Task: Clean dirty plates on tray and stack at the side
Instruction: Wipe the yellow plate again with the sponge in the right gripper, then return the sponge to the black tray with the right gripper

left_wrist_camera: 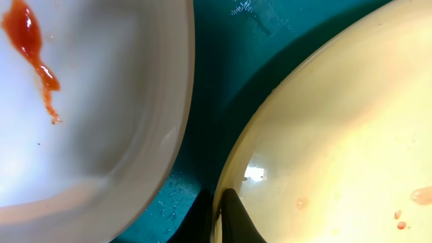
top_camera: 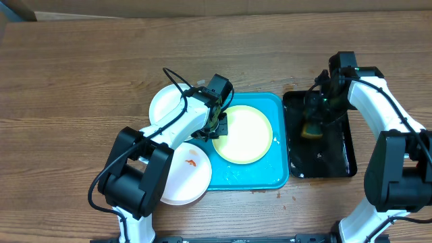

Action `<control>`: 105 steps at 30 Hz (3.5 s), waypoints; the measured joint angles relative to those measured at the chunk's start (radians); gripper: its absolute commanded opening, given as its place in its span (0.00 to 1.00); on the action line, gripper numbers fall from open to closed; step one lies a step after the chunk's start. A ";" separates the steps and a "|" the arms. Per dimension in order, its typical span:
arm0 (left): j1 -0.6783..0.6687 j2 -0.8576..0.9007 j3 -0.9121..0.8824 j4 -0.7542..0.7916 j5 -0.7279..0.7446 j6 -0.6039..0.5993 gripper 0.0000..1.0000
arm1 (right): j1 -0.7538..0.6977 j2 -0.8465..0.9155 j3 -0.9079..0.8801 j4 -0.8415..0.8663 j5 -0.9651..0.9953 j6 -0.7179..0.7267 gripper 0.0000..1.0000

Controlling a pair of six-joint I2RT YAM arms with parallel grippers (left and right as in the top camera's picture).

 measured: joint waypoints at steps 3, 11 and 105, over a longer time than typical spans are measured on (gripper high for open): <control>0.001 0.000 0.000 0.000 0.001 0.000 0.04 | 0.000 0.000 0.005 0.000 -0.099 -0.001 0.04; 0.001 0.000 0.000 0.000 0.001 0.000 0.04 | 0.033 0.000 0.011 0.031 -0.380 -0.001 0.04; 0.001 0.002 0.000 0.004 -0.005 0.000 0.18 | 0.078 -0.225 -0.432 0.420 0.281 0.267 0.82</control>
